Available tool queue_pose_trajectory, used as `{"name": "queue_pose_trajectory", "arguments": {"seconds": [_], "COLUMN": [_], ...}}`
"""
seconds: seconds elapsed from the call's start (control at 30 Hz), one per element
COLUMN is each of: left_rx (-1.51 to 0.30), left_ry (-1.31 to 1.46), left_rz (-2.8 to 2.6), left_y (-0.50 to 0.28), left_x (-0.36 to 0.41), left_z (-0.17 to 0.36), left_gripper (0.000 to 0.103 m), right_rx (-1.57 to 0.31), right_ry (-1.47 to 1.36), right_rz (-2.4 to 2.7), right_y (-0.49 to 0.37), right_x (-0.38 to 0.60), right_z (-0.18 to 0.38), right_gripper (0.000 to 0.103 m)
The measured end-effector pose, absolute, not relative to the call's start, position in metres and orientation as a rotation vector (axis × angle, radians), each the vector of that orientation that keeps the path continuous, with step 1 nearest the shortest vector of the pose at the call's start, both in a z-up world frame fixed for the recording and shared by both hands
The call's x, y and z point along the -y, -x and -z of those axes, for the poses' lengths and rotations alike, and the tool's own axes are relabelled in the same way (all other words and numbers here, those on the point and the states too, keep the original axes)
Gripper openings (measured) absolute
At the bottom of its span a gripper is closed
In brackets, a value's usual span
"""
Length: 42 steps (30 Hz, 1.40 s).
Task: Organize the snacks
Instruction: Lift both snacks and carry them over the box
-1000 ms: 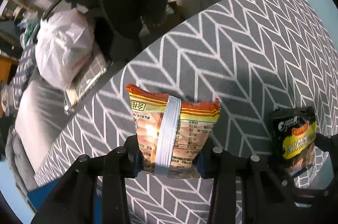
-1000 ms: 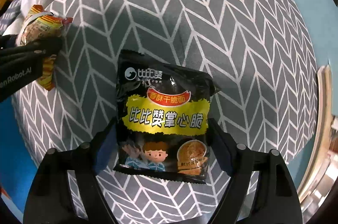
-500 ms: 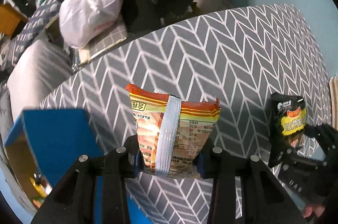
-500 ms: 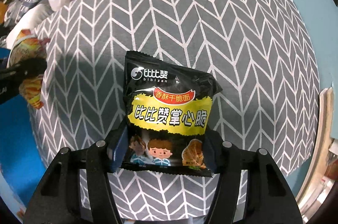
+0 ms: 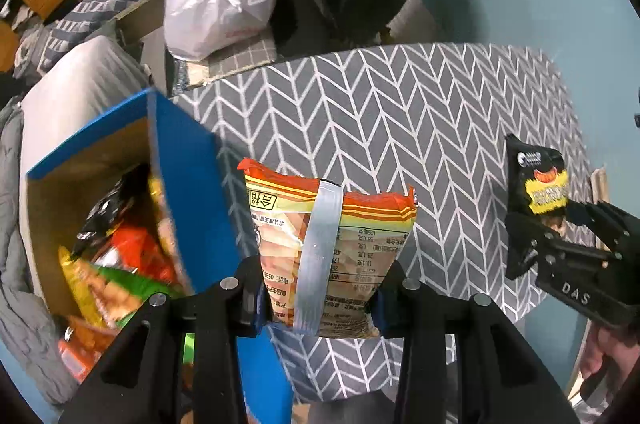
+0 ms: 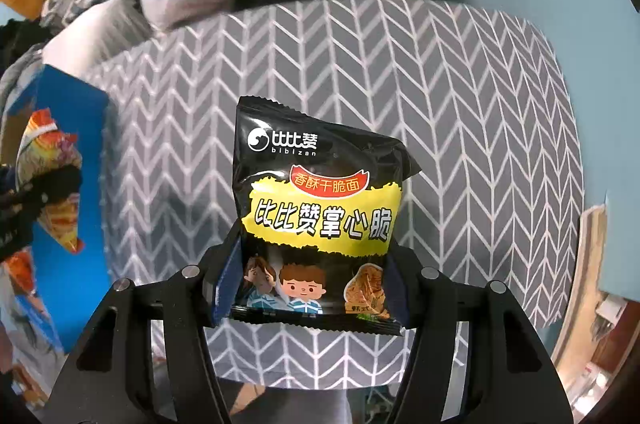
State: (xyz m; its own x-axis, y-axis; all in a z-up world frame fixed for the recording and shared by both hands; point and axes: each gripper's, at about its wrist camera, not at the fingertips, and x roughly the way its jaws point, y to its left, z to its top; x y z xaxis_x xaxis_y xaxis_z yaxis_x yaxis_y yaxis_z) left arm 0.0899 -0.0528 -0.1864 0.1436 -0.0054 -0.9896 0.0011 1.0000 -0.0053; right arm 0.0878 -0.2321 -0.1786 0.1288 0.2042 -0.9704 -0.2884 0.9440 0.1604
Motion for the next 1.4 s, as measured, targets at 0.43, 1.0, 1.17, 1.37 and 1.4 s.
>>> {"name": "queue_pose_trajectory", "arguments": {"seconds": [0.43,1.0,1.17,1.37,1.4], "left_rx": [-1.328,-1.293,-1.307,-1.319,-1.319], "left_ry": [0.119,0.228,0.250,0.296,0.307], "left_rz": [-0.139,-0.349,-0.385,-0.389,-0.390], "left_y": [-0.056,-0.040,-0.042,-0.045,-0.046], "left_x": [-0.010,-0.124,-0.148,-0.166,-0.168], "left_z": [0.133,0.127,0.138,0.150,0.152], "left_gripper": [0.040,0.040,0.040,0.040,0.040], "right_rx": [-1.301,-1.254,-1.260,-1.295,-1.299], "right_ry": [0.163,0.237,0.255,0.283,0.288], "right_rz": [-0.531,-0.759,-0.827,-0.898,-0.903], "right_y": [-0.093,-0.081,-0.076,-0.070,-0.070], "right_x": [0.202,0.081,0.043,0.003,-0.002], "right_z": [0.114,0.101,0.103,0.114,0.115], "right_gripper": [0.061,0.061,0.061,0.061,0.061]}}
